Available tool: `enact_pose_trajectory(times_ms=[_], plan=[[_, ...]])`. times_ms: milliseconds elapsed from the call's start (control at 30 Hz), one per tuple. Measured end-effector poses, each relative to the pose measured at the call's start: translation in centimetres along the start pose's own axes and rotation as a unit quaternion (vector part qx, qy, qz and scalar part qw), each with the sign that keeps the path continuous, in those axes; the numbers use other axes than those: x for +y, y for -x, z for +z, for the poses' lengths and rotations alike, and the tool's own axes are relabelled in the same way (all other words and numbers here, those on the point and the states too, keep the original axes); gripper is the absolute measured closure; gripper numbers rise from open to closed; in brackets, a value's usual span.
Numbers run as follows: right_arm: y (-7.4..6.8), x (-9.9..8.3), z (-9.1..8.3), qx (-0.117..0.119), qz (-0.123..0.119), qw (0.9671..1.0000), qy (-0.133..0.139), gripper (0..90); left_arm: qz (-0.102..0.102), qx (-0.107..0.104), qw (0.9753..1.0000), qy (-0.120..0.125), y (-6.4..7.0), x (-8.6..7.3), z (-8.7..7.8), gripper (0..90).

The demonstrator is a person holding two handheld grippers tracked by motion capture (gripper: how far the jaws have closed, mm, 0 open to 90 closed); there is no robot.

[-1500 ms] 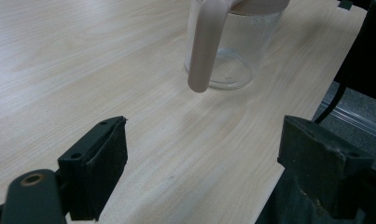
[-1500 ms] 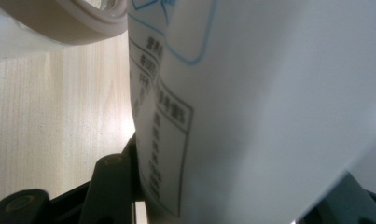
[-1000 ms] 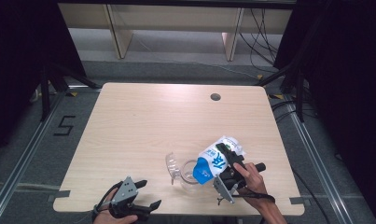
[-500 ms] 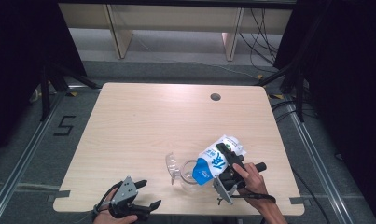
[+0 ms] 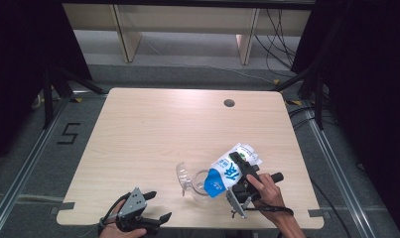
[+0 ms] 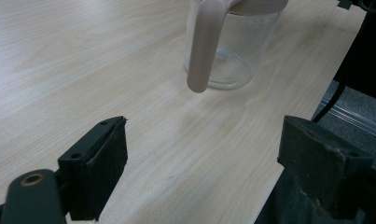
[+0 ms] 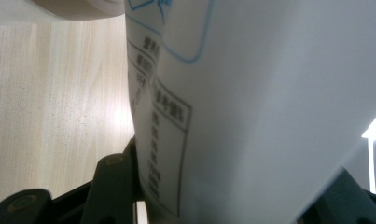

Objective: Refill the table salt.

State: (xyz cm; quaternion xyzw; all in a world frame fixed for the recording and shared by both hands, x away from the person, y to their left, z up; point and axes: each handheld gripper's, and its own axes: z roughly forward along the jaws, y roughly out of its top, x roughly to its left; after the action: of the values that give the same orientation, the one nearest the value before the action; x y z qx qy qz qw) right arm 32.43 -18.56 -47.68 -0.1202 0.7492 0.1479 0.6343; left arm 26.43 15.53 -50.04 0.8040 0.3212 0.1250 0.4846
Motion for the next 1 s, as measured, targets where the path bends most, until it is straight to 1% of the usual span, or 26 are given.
enact_pose_trajectory(times_ms=[33,67,100,133,167,200,233,267,300,333,400,467,500,533,567,600,733,767,833,867,933,967,1000], plan=[[0.01,0.00,0.01,-0.002,-0.003,1.0000,0.001,50.2,0.000,0.000,1.0000,0.000,0.01,-0.01,0.00,15.1],[0.34,0.06,0.09,-0.012,-0.024,0.9995,0.013,50.2,0.003,-0.001,1.0000,0.000,-0.03,0.01,0.02,15.1],[0.42,0.09,-0.05,-0.011,-0.029,0.9995,0.004,50.2,0.003,0.000,1.0000,0.000,-0.03,0.00,0.01,15.1],[0.09,-0.01,-0.02,-0.010,-0.010,0.9999,0.002,50.2,0.003,-0.001,1.0000,0.000,-0.04,0.01,0.02,15.1],[0.01,-0.03,0.07,-0.009,-0.007,0.9999,0.006,50.2,0.002,-0.001,1.0000,0.001,-0.02,0.00,0.03,15.1],[0.02,-0.02,0.05,-0.010,-0.009,0.9999,0.005,50.2,0.005,-0.002,1.0000,0.001,-0.06,0.00,0.02,15.1],[0.02,-0.01,0.10,-0.008,-0.013,0.9999,0.007,50.2,-0.001,0.000,1.0000,0.000,0.01,-0.01,0.01,15.1],[0.04,0.04,0.04,-0.007,-0.017,0.9998,0.001,50.2,0.000,0.000,1.0000,0.000,-0.01,-0.01,0.00,15.1],[0.05,0.04,0.05,-0.007,-0.016,0.9998,0.002,50.4,0.000,0.000,1.0000,0.001,0.00,-0.01,0.00,15.1],[0.31,0.12,0.04,-0.017,-0.036,0.9992,0.006,50.5,0.000,0.000,1.0000,0.001,0.00,0.00,0.00,15.1],[0.35,0.17,-0.05,-0.012,-0.038,0.9992,0.000,50.5,0.000,0.000,1.0000,0.001,0.00,0.00,-0.01,15.1],[0.34,0.16,-0.04,-0.015,-0.041,0.9991,-0.001,50.5,0.000,0.000,1.0000,0.000,0.00,0.00,-0.01,15.1],[0.36,0.16,-0.01,-0.013,-0.047,0.9988,-0.002,50.5,0.000,0.000,1.0000,0.000,0.00,0.00,-0.01,15.1],[-0.04,0.03,0.07,-0.012,-0.019,0.9997,-0.002,50.5,0.000,0.000,1.0000,0.000,-0.01,0.01,-0.01,15.1],[-0.02,0.00,0.08,-0.013,-0.021,0.9997,-0.002,50.5,0.000,0.000,1.0000,0.000,0.00,0.01,-0.01,15.1],[-0.03,0.00,0.09,-0.014,-0.022,0.9997,-0.002,50.5,-0.007,0.001,1.0000,0.001,0.06,-0.02,0.00,15.1],[-0.03,0.00,0.09,-0.013,-0.023,0.9996,-0.004,50.5,0.001,0.000,1.0000,0.000,-0.01,0.01,0.00,15.1],[-0.03,0.01,0.08,-0.016,-0.024,0.9996,-0.004,50.5,0.000,0.000,1.0000,0.000,0.00,0.01,0.00,15.1],[-0.06,0.01,0.09,-0.014,-0.024,0.9996,-0.004,50.6,0.003,0.000,1.0000,0.000,-0.03,0.01,0.01,15.1],[-0.06,0.03,0.08,-0.015,-0.025,0.9996,-0.004,50.7,0.000,0.000,1.0000,0.000,0.00,0.00,0.01,15.1],[-0.08,0.04,0.07,-0.014,-0.026,0.9995,-0.007,50.7,0.000,0.000,1.0000,0.000,-0.01,0.00,0.00,15.1],[-0.03,0.05,0.10,-0.014,-0.031,0.9994,-0.006,50.7,0.000,0.000,1.0000,0.000,0.00,0.01,0.00,15.1],[-0.07,0.04,0.07,-0.015,-0.029,0.9994,-0.008,50.7,0.003,-0.002,1.0000,0.000,-0.04,0.01,0.02,15.1]])
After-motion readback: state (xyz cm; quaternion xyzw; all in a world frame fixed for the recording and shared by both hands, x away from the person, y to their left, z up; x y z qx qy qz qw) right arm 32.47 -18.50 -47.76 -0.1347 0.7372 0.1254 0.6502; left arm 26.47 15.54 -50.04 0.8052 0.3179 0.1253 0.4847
